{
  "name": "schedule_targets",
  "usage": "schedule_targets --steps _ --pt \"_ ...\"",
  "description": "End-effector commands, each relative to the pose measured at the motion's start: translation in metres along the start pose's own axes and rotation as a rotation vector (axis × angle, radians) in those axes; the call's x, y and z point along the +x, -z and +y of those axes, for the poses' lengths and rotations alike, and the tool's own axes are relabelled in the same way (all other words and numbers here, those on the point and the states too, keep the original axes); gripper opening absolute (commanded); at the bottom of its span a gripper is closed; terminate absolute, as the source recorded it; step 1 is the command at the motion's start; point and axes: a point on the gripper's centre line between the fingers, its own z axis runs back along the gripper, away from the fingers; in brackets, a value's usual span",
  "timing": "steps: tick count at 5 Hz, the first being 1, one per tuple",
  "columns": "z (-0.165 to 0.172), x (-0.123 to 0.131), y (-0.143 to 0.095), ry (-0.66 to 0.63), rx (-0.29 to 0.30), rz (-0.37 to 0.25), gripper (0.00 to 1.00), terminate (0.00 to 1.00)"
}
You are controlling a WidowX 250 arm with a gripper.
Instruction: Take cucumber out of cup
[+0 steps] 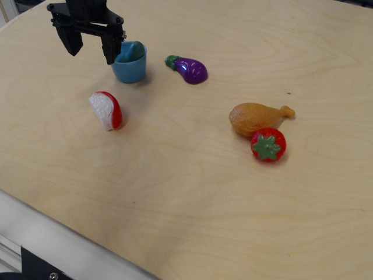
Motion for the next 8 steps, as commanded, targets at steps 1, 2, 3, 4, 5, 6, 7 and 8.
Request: schedule_targets --steps 1,2,3,4,5,6,7,8 --pt "0.0 0.0 0.0 0.0 0.0 0.0 1.0 0.0" --pt "0.003 -0.002 -0.022 -0.167 -0.018 0.006 1.0 0.0" --pt "0.003 -0.003 -0.037 -0.259 0.024 0.017 1.0 0.0" --pt "-0.004 0.01 -0.044 -0.491 0.138 -0.009 1.0 0.0" --pt "-0.016 0.025 -0.041 -0.733 0.215 -0.022 1.0 0.0" --pt "-0.024 0.038 -0.036 -0.992 0.211 -0.021 1.0 0.0" --pt "-0.031 0.049 -0.028 -1.218 0.213 -0.019 1.0 0.0" --pt "-0.026 0.062 -0.018 -1.298 0.179 -0.004 1.0 0.0"
